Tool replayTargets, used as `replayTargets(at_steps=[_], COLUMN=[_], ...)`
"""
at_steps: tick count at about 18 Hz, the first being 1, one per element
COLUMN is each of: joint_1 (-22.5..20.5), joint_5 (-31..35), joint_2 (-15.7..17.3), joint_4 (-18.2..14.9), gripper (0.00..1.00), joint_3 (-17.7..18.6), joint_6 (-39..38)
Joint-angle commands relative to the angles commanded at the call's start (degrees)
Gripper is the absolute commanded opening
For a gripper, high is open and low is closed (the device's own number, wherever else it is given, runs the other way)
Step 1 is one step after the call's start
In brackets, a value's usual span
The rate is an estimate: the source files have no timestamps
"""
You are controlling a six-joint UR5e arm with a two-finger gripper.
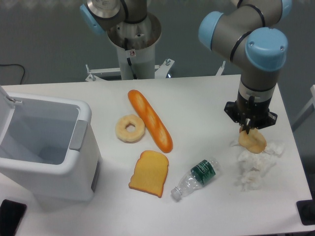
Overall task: Place the round bread in the trash can
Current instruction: 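Grip the round bread roll and lift it off the table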
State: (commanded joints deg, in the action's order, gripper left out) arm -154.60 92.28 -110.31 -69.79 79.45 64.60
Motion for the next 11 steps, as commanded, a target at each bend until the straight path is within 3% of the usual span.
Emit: replayTargets(at_steps=[6, 11], joint_1=[3.2, 8.6], joint_5=[-1.3, -6.9], joint_2=[3.5, 10.9], joint_4=[-1.0, -0.7], gripper=[0.0, 0.0], joint_3=[0.2, 2.1], joint_6=[-4.2, -11.3])
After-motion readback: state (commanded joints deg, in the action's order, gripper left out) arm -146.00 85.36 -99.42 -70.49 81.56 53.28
